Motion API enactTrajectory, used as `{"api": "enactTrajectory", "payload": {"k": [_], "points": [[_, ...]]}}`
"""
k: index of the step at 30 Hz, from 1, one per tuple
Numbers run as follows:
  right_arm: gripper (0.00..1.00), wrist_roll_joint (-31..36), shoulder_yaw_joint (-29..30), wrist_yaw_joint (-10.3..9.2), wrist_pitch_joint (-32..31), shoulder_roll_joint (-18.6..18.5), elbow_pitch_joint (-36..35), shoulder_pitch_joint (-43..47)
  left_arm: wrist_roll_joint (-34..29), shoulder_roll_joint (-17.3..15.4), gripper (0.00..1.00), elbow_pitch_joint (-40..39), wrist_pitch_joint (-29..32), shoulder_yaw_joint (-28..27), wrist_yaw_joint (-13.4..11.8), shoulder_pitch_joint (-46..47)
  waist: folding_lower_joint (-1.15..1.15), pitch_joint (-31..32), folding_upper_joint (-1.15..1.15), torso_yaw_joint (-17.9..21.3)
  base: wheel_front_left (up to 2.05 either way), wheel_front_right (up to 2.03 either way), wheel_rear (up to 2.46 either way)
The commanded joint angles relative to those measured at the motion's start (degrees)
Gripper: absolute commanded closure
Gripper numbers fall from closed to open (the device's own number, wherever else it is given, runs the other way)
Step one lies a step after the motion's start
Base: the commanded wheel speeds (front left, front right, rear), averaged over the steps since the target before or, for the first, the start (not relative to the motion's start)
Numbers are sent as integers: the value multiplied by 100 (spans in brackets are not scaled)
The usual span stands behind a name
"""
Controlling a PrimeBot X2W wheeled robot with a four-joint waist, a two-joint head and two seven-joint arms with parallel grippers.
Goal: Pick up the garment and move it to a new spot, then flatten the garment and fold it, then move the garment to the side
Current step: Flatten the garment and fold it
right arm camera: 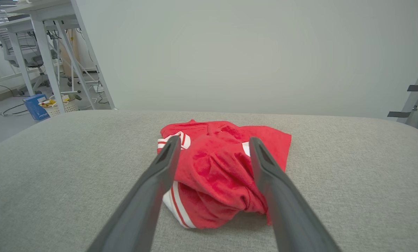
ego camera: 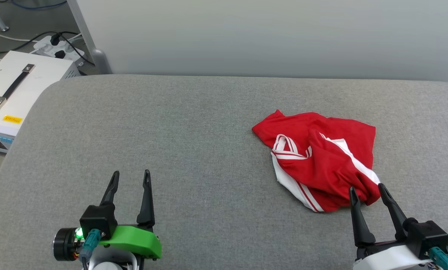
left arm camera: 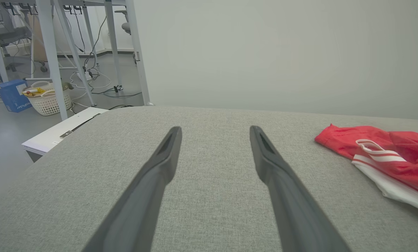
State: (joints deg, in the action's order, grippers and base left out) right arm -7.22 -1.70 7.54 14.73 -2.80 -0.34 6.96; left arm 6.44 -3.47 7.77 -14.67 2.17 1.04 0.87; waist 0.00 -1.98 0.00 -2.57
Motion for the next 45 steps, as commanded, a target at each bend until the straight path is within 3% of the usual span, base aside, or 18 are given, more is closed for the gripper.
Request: {"api": "enactTrajectory", "payload": {"k": [1,16,22,29,35,39,42,45], "points": [[0,16,-6,-5,27,-8,14,37,-55,38,0,10,-32,-21,32,-97,0,-1,0,0,0,0,0],[0,105,23,-5,27,-8,-32,-117,-80,57,0,69,-33,-61,55,-146,0,24,0,43,0,0,0],[0,224,379,-5,27,-124,-467,-1016,-5,58,0,43,-33,-42,15,-79,0,-118,0,121,0,0,0],[0,38,289,-5,27,-1170,-585,-2227,20,58,0,-16,-33,-13,-15,68,0,-403,0,167,0,0,0],[0,-827,-753,-5,-120,-2444,274,-3118,11,58,0,-61,-33,-25,-16,215,0,-646,0,172,0,0,0],[0,-1638,-1702,-5,-1027,-3287,569,-3642,33,58,0,-87,-33,-14,-29,285,0,-787,0,157,0,0,0],[0,-2345,-2467,-5,-2041,-3881,625,-3944,55,58,0,-114,-33,1,-45,343,0,-915,0,139,0,0,0],[0,-3078,-2989,-5,-3044,-4225,699,-4148,71,59,0,-129,-33,25,-53,414,0,-1025,0,102,0,0,0]]}}
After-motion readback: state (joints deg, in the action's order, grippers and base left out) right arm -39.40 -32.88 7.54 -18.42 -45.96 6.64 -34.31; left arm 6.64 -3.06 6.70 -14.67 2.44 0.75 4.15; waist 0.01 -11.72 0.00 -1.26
